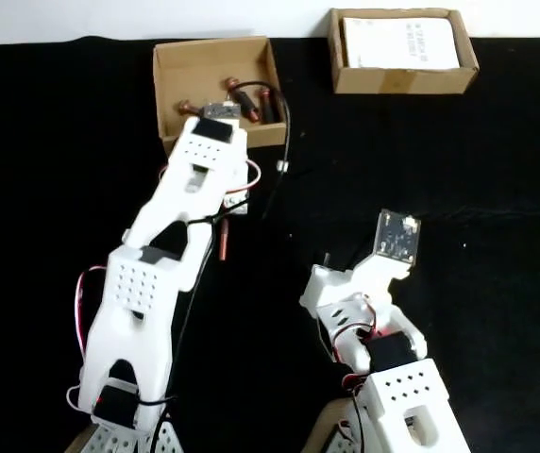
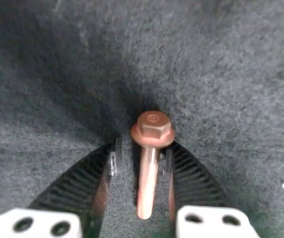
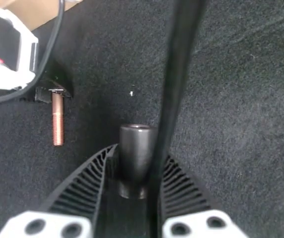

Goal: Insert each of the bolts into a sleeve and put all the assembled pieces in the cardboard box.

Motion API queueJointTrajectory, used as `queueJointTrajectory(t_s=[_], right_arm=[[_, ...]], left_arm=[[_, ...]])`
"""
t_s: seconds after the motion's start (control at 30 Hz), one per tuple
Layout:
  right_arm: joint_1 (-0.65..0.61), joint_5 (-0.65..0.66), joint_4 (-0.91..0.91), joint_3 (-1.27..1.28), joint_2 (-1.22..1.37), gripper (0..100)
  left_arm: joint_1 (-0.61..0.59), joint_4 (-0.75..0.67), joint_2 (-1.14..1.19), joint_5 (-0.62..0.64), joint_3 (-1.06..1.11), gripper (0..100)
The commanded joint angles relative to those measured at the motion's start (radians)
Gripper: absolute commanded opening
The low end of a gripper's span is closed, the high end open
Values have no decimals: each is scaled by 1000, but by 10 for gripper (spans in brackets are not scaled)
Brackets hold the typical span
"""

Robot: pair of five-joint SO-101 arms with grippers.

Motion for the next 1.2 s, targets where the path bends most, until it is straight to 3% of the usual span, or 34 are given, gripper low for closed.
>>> queueJointTrajectory(t_s=[0.0, 0.23, 0.5, 0.63, 0.87, 1.03, 1.17], right_arm=[[10, 0, 2, -61, 5, 6], [10, 0, 2, -61, 5, 6], [10, 0, 8, -90, 4, 6], [4, -8, 116, -226, 4, 6], [4, -2, 367, -481, 4, 6], [4, 0, 440, -530, 4, 6], [2, 8, 458, -529, 4, 6]], left_arm=[[12, 51, 77, 2, -120, 163], [13, 64, 165, 0, -239, 17], [15, 132, 137, -18, -260, 9], [53, 178, -10, -97, -329, 9], [180, 183, -463, -117, -441, 9], [294, 183, -707, -117, -464, 9], [312, 184, -797, -117, -464, 9]])
